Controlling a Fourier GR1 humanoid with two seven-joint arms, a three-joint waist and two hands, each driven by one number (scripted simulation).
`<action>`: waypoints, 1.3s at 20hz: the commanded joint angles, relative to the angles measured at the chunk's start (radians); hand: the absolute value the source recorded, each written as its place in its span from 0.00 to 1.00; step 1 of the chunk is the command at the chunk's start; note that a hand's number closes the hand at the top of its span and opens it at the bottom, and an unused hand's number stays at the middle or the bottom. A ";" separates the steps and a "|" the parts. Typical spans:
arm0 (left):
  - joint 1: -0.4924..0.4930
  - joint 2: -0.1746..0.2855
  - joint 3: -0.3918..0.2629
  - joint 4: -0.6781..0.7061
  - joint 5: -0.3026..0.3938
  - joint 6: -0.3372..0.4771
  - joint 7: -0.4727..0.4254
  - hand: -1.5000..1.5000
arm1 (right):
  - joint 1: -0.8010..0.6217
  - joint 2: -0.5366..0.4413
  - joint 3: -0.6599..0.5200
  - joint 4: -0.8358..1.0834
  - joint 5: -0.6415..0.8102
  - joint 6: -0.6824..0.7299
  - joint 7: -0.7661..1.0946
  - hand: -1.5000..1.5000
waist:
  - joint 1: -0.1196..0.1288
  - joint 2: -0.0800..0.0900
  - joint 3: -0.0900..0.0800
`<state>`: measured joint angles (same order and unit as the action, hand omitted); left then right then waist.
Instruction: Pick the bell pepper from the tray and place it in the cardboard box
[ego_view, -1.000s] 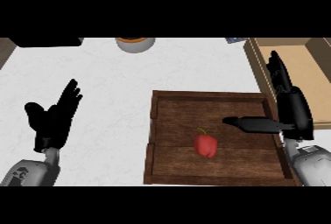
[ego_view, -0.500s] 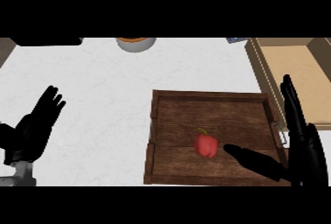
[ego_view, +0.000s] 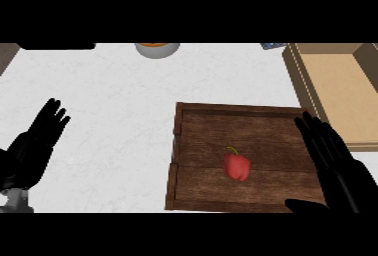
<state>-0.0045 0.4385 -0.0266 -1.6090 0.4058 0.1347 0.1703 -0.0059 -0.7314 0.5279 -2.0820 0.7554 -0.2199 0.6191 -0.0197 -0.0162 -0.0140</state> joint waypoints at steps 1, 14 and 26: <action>-0.009 -0.001 -0.004 -0.001 0.006 -0.009 0.010 0.50 | -0.021 -0.012 0.075 -0.076 0.071 0.228 0.259 0.00 | 0.009 0.006 -0.001; -0.020 0.015 0.023 -0.009 0.036 -0.053 0.034 0.50 | -0.297 0.401 0.164 -0.012 -0.013 0.658 0.803 0.00 | 0.036 0.014 0.009; -0.008 -0.017 0.021 -0.012 -0.001 -0.039 0.006 0.50 | -0.306 0.572 0.159 0.085 0.045 0.742 0.836 0.00 | 0.018 0.012 0.011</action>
<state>-0.0156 0.4315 -0.0088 -1.6241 0.4133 0.0965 0.1906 -0.2837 -0.2394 0.6659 -1.9831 0.7833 0.3756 1.1824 0.0042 -0.0028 -0.0032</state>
